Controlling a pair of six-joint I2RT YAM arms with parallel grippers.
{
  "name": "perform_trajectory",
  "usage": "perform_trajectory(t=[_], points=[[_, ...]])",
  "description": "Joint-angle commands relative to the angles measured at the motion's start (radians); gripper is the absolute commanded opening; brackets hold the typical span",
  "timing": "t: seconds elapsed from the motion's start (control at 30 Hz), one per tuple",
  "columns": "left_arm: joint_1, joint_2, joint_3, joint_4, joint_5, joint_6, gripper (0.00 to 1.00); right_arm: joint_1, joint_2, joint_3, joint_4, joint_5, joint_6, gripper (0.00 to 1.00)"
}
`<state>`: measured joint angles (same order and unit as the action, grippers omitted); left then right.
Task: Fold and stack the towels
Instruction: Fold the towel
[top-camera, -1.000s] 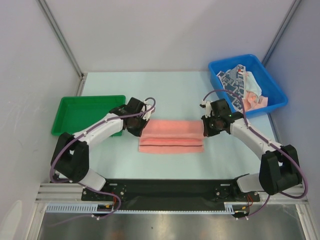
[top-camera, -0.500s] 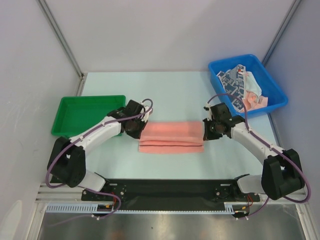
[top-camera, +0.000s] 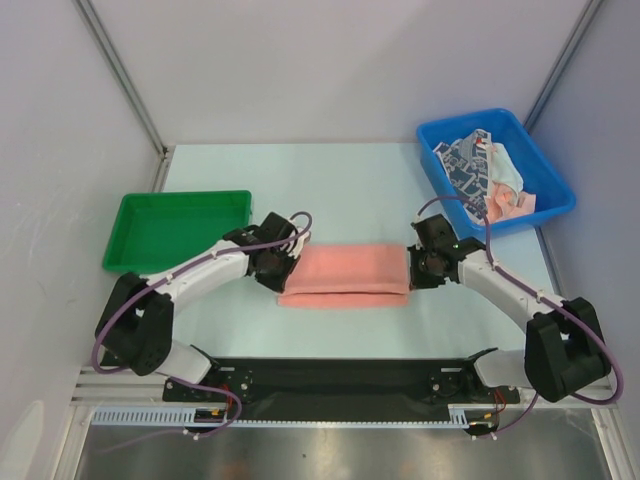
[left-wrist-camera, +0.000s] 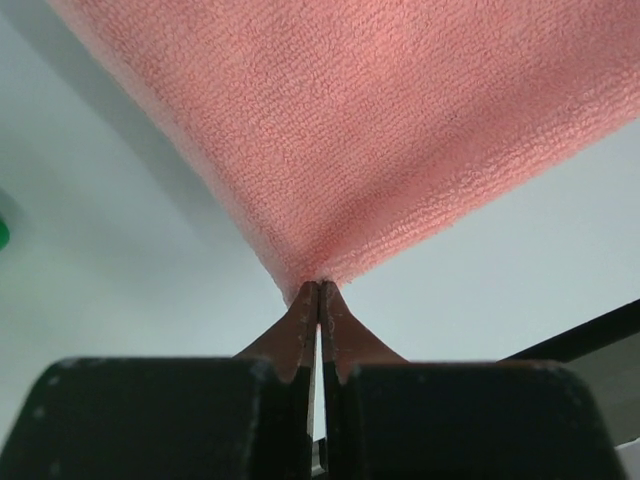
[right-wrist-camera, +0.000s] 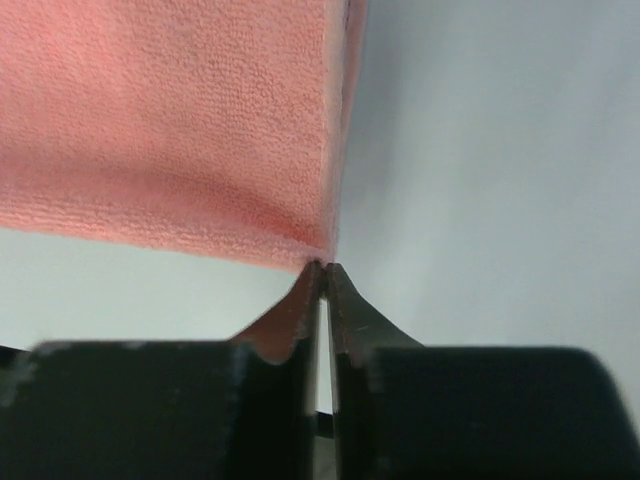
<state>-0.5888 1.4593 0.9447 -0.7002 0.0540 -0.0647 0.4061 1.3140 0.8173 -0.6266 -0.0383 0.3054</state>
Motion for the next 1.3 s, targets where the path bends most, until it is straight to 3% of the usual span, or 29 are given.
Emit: perform_trajectory(t=[0.0, 0.07, 0.13, 0.17, 0.3, 0.4, 0.47, 0.53, 0.67, 0.83, 1.27], points=[[-0.028, 0.004, 0.003, -0.062, -0.045, -0.043, 0.05, 0.037, -0.038, 0.008, -0.059, 0.09, 0.047, 0.09], [-0.032, -0.004, 0.02, -0.106, -0.1, -0.073, 0.27, 0.045, -0.047, 0.048, -0.126, 0.095, 0.063, 0.24], [-0.032, -0.04, 0.031, -0.127, -0.175, -0.086, 0.33, 0.045, -0.061, 0.095, -0.185, 0.11, 0.07, 0.32], [-0.032, -0.054, 0.048, -0.133, -0.199, -0.102, 0.42, 0.045, -0.073, 0.138, -0.218, 0.117, 0.072, 0.33], [-0.032, -0.111, 0.065, -0.065, -0.154, -0.159, 0.5, 0.04, -0.143, 0.166, -0.158, 0.063, 0.1, 0.35], [-0.032, -0.113, 0.022, 0.046, -0.085, -0.253, 0.5, 0.04, -0.128, 0.122, -0.049, 0.032, 0.13, 0.33], [-0.026, -0.08, -0.012, 0.067, -0.143, -0.329, 0.5, 0.04, -0.087, 0.103, -0.021, 0.038, 0.139, 0.32], [-0.022, -0.054, -0.029, 0.071, -0.177, -0.366, 0.51, 0.04, -0.044, 0.071, -0.01, 0.094, 0.149, 0.34], [-0.02, -0.033, -0.107, 0.167, -0.108, -0.423, 0.55, 0.034, -0.007, 0.014, 0.047, 0.106, 0.153, 0.38], [0.01, -0.033, -0.118, 0.174, -0.144, -0.466, 0.59, -0.013, 0.011, -0.049, 0.099, 0.071, 0.169, 0.38], [0.038, -0.074, -0.182, 0.235, -0.068, -0.495, 0.46, -0.078, -0.036, -0.133, 0.177, -0.064, 0.184, 0.35]])
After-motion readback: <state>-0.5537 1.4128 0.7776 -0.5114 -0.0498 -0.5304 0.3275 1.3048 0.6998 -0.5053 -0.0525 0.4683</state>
